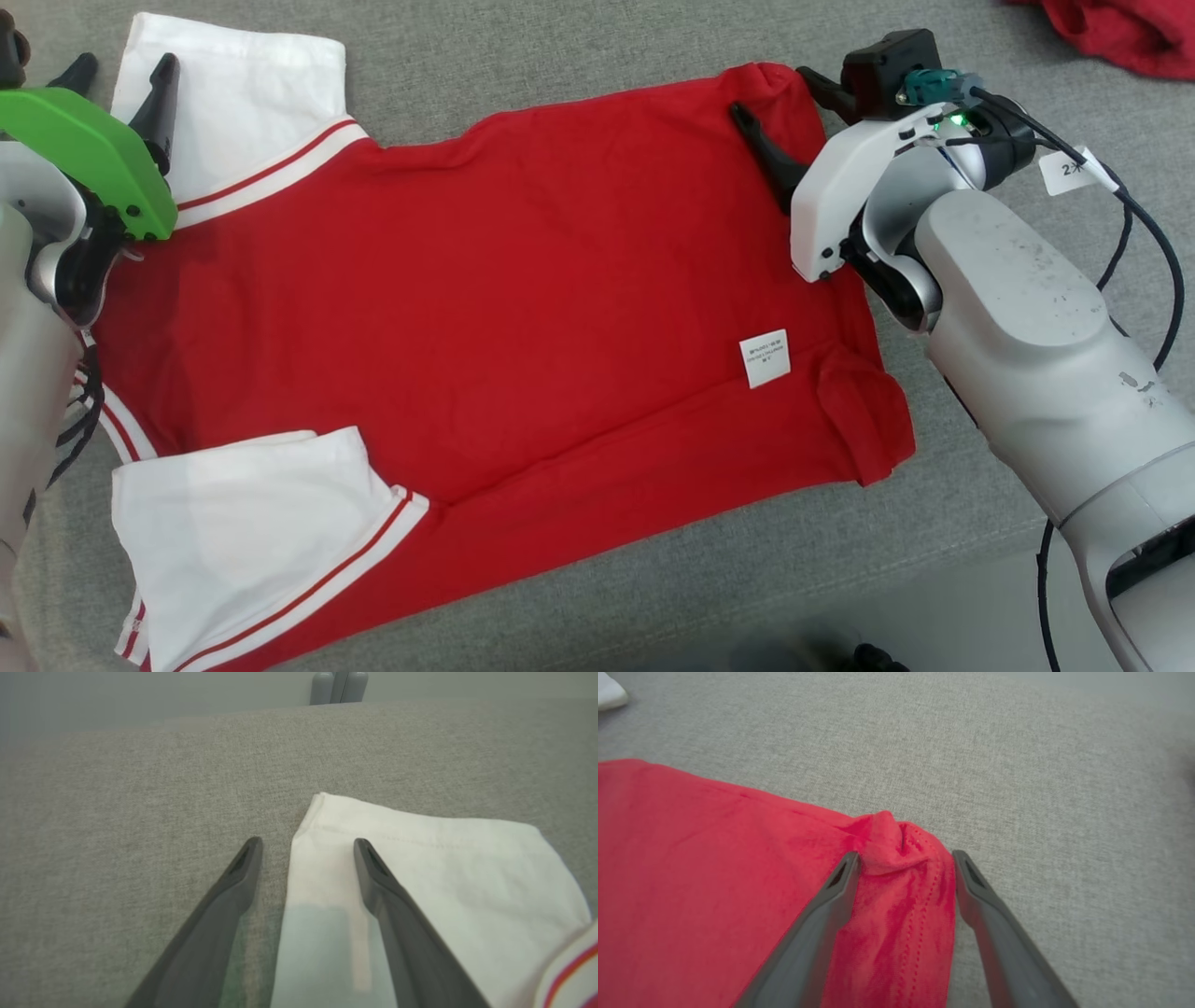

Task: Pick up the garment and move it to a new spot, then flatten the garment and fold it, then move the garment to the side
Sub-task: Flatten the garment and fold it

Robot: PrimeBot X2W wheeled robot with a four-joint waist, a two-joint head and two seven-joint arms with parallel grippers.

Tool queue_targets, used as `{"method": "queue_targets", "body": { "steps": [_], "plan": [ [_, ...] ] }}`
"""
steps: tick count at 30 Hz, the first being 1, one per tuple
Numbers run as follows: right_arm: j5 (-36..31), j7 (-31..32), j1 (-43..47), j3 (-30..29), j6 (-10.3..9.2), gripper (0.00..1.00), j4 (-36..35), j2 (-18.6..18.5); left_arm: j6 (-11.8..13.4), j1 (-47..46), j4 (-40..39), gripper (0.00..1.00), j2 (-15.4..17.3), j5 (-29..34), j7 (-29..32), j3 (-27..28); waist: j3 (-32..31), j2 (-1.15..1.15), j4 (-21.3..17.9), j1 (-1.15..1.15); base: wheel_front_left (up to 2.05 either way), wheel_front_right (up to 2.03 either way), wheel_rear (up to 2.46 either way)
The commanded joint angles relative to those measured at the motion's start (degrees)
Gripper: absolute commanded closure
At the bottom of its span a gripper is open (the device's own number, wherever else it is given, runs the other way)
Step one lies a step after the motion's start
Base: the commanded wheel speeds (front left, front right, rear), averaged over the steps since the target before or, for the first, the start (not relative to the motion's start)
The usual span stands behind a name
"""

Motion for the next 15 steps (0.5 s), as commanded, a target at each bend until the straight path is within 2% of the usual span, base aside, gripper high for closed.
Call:
{"method": "queue_targets", "body": {
  "steps": [1,7,8,9,10,11,15],
  "plan": [
    [0.6,0.3,-0.2,0.8,-0.08,0.0,-0.4,-0.2,0.0,-1.1,0.5,0.0,0.1,-0.5,-0.2,-0.5,0.5,0.0,-0.5,-0.01,0.0,0.0,0.0],
    [2.5,1.6,-1.0,3.1,-0.08,0.0,-2.4,-0.8,0.0,-2.6,3.1,0.0,-0.2,-2.4,-0.4,-2.3,1.4,0.0,-0.9,-0.01,0.0,0.0,0.0],
    [2.7,2.1,-0.8,3.4,-0.08,0.2,-2.6,-0.9,0.0,-2.5,3.4,0.02,-0.5,-2.7,0.0,-2.6,1.4,0.0,-0.9,-0.01,0.0,0.0,0.0],
    [3.1,2.5,-0.7,3.8,-0.08,0.68,-3.0,-1.2,0.0,-2.5,3.5,0.75,-0.7,-2.8,0.2,-3.1,1.4,0.0,-0.9,-0.01,0.0,0.0,0.0],
    [3.6,2.6,-0.6,3.9,-0.08,0.97,-3.3,-1.4,0.0,-2.6,3.3,1.0,-0.8,-2.9,0.0,-3.6,1.4,0.0,-0.8,-0.01,0.0,0.0,0.0],
    [3.9,2.7,-0.6,3.9,-0.08,1.0,-3.6,-1.7,0.0,-2.4,2.9,1.0,-1.1,-3.3,-0.1,-4.2,1.3,0.0,-0.7,-0.01,0.0,0.0,0.0],
    [4.3,1.5,-0.7,3.2,-0.1,1.0,-4.2,-3.2,0.0,-2.6,1.6,1.0,-1.6,-6.0,-2.1,-4.3,0.7,0.0,0.4,-0.01,0.0,0.0,0.0]
  ]
}}
